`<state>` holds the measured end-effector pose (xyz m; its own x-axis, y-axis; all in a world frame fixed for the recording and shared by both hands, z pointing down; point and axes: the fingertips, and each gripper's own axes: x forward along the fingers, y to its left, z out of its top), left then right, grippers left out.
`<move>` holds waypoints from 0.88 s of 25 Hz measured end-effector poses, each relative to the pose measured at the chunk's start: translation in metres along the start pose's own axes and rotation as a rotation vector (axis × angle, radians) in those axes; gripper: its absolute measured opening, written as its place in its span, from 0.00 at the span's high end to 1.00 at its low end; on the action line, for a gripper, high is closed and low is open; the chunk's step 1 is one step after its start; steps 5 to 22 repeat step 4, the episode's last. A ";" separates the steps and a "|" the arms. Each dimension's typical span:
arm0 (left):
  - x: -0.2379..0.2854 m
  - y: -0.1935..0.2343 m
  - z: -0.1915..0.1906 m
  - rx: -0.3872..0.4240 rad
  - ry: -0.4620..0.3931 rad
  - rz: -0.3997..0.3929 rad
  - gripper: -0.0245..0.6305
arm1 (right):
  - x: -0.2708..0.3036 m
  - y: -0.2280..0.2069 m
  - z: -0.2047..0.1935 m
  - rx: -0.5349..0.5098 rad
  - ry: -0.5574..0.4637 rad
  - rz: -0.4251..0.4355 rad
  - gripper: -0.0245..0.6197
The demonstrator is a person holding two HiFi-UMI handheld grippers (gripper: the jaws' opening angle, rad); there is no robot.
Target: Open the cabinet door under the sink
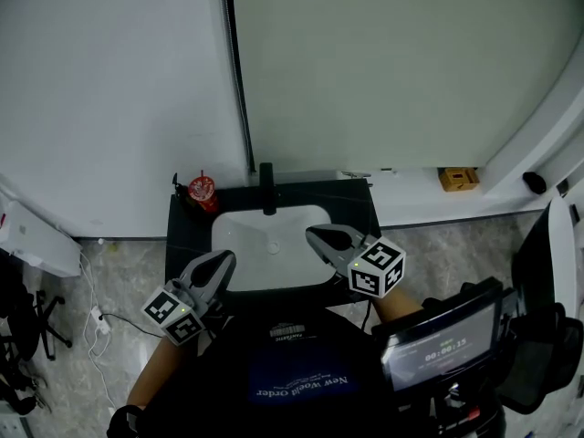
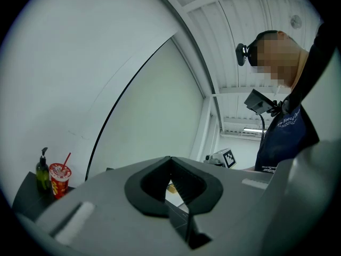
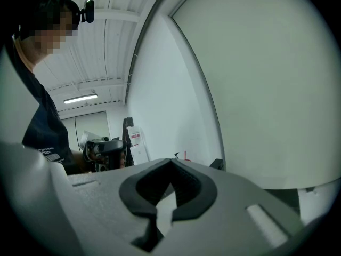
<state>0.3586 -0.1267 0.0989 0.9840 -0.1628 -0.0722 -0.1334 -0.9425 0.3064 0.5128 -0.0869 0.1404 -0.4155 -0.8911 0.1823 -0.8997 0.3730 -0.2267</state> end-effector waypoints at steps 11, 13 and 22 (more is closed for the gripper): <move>0.003 -0.004 -0.001 0.006 0.002 0.000 0.96 | -0.004 -0.001 0.001 -0.003 0.001 0.006 0.96; 0.003 -0.004 -0.001 0.006 0.002 0.000 0.96 | -0.004 -0.001 0.001 -0.003 0.001 0.006 0.96; 0.003 -0.004 -0.001 0.006 0.002 0.000 0.96 | -0.004 -0.001 0.001 -0.003 0.001 0.006 0.96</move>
